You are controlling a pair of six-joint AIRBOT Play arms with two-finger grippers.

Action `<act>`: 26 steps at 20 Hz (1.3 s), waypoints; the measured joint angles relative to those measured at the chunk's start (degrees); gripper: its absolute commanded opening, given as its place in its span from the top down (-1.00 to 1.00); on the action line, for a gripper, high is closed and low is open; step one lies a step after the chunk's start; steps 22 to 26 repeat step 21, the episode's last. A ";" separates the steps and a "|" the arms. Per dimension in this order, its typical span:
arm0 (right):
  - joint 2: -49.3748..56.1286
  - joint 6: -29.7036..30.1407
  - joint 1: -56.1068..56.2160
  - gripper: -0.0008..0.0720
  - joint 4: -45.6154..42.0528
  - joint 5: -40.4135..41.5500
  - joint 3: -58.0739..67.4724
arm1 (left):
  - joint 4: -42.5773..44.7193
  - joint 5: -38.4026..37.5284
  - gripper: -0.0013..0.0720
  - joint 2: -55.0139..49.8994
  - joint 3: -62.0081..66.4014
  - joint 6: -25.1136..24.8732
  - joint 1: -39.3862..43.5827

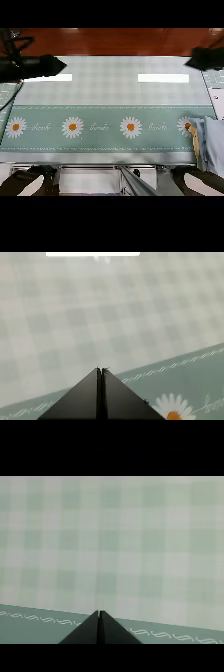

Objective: Fold the shirts.

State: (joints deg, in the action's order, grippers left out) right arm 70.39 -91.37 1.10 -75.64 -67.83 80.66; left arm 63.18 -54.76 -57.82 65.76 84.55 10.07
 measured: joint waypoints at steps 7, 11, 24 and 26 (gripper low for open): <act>8.63 -6.97 9.20 0.92 -10.62 6.34 -13.20 | 14.53 -4.87 0.87 -9.99 -2.64 6.51 2.10; 9.27 -7.96 9.53 0.92 -12.24 7.54 -14.78 | 15.67 -6.95 0.87 -11.61 -2.84 7.91 2.12; 9.46 -8.39 9.60 0.92 -12.92 7.91 -15.34 | 16.11 -8.24 0.86 -12.20 -2.91 8.70 2.12; 9.46 -8.39 9.60 0.92 -12.92 7.91 -15.34 | 16.11 -8.24 0.86 -12.20 -2.91 8.70 2.12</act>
